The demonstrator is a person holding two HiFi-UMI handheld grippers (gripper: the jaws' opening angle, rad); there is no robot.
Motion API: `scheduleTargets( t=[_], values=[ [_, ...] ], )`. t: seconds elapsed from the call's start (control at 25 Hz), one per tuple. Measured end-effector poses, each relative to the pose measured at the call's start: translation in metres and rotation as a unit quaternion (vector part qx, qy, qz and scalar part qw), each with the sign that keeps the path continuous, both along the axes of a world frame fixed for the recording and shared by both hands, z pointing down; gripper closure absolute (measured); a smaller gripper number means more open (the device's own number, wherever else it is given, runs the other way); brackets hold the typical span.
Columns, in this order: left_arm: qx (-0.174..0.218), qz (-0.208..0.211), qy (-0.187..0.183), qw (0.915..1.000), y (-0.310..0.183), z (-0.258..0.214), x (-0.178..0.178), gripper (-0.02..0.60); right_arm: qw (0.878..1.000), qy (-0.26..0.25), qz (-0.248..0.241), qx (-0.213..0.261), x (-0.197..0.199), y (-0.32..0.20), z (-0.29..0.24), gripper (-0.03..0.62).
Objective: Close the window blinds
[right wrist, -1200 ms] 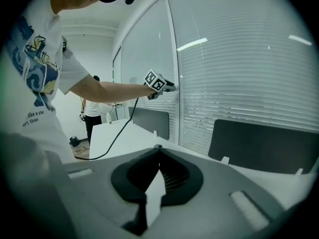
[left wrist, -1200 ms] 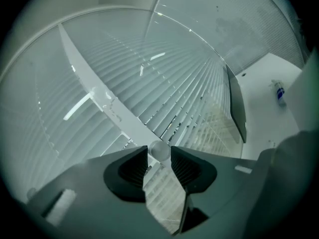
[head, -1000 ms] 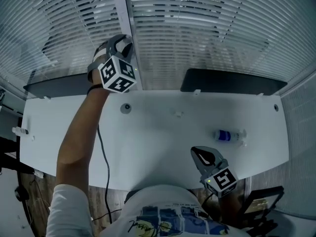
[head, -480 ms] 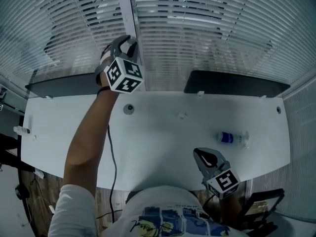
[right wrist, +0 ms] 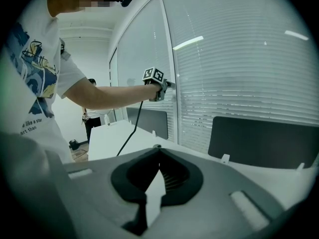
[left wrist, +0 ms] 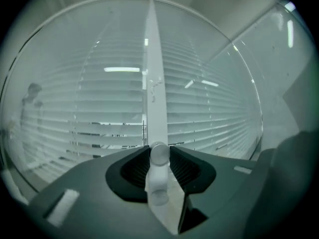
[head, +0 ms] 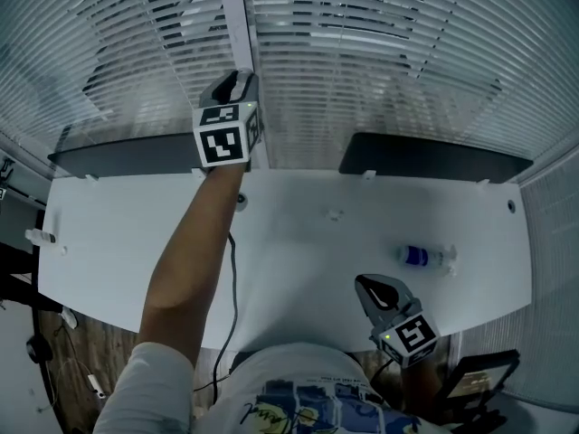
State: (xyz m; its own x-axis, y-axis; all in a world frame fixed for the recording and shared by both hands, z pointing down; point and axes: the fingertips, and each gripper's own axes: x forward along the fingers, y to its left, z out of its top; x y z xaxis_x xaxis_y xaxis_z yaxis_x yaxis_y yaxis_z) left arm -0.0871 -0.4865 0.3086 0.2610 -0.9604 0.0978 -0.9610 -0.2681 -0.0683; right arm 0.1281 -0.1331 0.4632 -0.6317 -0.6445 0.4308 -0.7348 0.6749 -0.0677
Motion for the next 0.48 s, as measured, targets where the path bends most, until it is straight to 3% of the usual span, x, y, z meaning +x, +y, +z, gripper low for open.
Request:
scheduleTargets(
  t=[0.12, 0.2, 0.32, 0.48],
  values=[
    [-0.02, -0.005, 0.123, 0.9921, 0.0005, -0.0003, -0.0037, 0.451, 1.0, -0.003, 0.003, -0.003, 0.0018, 0.0, 0.0006, 0.592],
    [-0.027, -0.006, 0.174, 0.9844, 0.001, 0.0003, -0.0059, 0.451, 1.0, -0.006, 0.005, -0.003, 0.0018, 0.0, -0.0003, 0.592],
    [-0.026, -0.005, 0.174, 0.9844, 0.0008, 0.0004, -0.0064, 0.451, 1.0, -0.005, 0.007, 0.0, 0.0014, -0.0021, -0.0034, 0.592],
    [-0.01, 0.004, 0.105, 0.9945, 0.0009, -0.0009, -0.005, 0.443, 1.0, -0.007, 0.007, -0.001, 0.0026, -0.0016, -0.0019, 0.591]
  ],
)
